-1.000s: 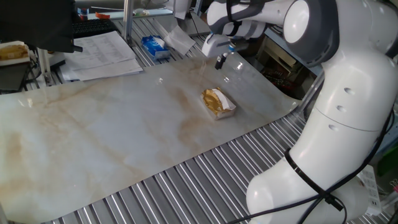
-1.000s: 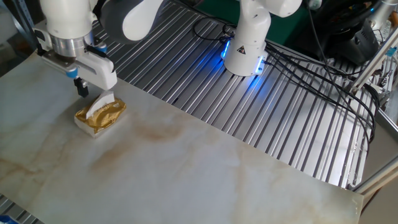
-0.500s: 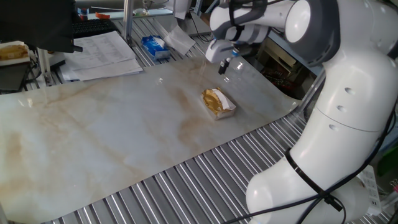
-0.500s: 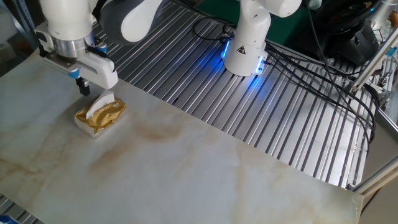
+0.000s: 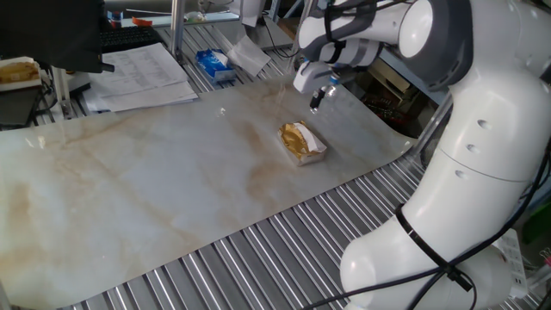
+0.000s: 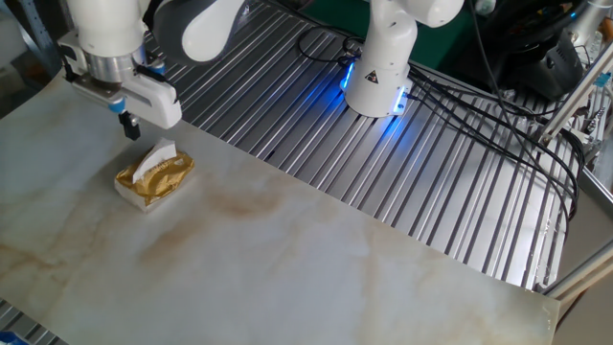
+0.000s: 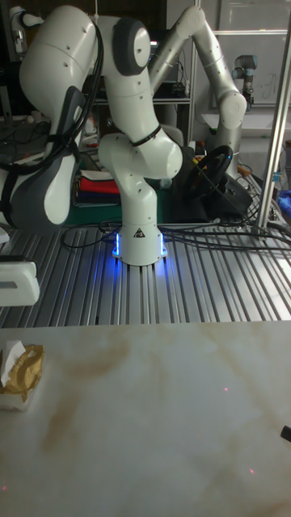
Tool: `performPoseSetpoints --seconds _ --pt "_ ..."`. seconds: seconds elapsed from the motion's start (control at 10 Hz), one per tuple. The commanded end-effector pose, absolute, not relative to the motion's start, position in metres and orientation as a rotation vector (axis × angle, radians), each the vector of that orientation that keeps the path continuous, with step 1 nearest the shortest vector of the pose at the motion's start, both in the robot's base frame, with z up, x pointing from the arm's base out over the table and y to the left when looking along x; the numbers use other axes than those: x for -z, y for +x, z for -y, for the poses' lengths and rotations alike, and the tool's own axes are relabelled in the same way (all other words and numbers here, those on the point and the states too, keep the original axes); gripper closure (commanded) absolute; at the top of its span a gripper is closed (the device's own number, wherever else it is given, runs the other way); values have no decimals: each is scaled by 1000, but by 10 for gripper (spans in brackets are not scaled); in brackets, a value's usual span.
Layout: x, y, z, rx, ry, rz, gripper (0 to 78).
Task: Pull out a napkin
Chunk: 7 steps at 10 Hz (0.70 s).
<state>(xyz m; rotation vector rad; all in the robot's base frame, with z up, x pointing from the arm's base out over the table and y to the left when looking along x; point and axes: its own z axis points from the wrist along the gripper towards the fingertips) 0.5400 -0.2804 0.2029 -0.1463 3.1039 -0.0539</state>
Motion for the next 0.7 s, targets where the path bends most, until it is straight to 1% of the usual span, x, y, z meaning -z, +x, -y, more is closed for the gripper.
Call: performPoseSetpoints --seconds 0.1,0.7 --pt "-196 526 281 57 -122 -3100 776" --pt "-181 520 278 43 -114 -3103 776"
